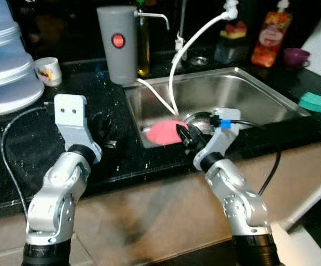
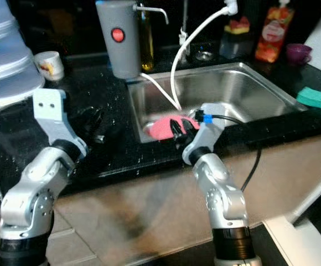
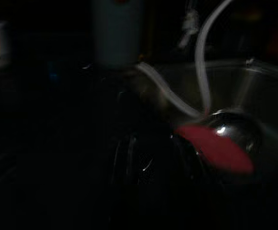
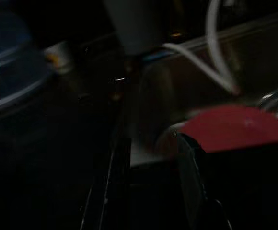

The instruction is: Kitchen organization

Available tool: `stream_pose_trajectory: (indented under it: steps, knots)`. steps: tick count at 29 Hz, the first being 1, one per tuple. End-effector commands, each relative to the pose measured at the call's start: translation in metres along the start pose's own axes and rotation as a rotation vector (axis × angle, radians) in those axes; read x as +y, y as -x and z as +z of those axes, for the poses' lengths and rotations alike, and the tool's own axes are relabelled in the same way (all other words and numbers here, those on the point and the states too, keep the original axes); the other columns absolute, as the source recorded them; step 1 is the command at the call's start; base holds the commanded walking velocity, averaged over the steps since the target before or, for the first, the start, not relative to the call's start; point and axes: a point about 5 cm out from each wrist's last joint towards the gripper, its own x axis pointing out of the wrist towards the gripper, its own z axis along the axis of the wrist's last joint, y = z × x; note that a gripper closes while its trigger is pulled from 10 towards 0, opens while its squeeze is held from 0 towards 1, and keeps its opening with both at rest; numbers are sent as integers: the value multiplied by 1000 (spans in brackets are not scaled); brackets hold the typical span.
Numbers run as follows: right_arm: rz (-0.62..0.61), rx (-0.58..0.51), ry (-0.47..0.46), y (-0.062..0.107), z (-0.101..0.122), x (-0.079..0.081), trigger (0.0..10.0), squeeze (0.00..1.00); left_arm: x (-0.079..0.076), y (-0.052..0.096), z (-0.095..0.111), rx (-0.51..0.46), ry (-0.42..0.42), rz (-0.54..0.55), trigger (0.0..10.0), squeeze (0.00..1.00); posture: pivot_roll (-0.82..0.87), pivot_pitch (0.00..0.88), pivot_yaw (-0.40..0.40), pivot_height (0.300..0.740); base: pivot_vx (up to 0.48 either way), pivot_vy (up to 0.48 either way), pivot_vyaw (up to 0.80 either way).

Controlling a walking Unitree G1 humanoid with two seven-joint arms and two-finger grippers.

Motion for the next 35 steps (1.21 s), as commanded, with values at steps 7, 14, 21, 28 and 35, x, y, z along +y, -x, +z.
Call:
stream_pose_trajectory:
  steps: [7,14,21,28,35]
  knots:
    - [25,-1,11,-1,3,5,10000,0,4,1,-2,13,-8,11,10000,0,31,57,39,740,-319,0,0]
    - [30,11,17,-1,1,6,10000,0,12,3,-16,58,58,71,10000,0,27,45,41,740,0,0,0]
    - [20,81,63,1,-10,1,10000,0,23,12,-35,103,110,141,10000,0,26,55,40,740,0,0,0]
    - [30,120,88,3,-16,0,10000,0,27,17,-43,130,94,163,10000,0,26,63,38,740,0,0,0]
    - [28,136,101,3,-19,-2,10000,0,30,20,-48,156,42,175,10000,0,27,64,35,740,0,0,0]
